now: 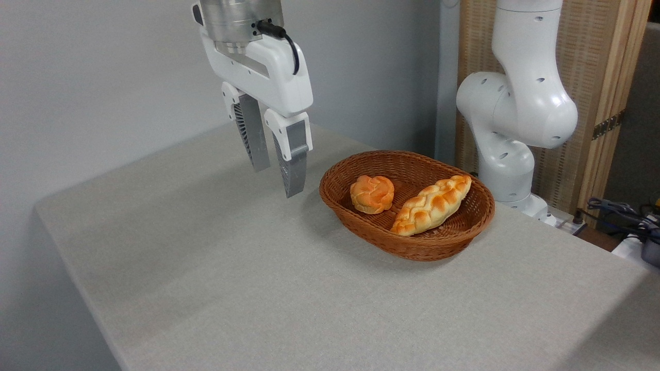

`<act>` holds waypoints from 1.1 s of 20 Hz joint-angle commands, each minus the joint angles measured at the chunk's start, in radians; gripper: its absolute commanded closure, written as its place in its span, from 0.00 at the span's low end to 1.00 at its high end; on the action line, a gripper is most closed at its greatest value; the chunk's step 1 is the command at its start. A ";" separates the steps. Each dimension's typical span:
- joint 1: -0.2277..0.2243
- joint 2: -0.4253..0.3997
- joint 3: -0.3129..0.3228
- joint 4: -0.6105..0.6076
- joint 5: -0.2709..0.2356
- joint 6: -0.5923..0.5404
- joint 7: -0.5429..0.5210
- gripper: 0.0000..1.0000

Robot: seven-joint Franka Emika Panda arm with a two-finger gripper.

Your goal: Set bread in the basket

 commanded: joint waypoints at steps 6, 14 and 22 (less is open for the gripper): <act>0.023 0.005 -0.010 -0.014 -0.003 0.042 0.019 0.00; 0.013 0.005 0.000 -0.023 -0.006 0.060 0.010 0.00; 0.026 0.011 -0.022 -0.030 -0.012 0.077 0.012 0.00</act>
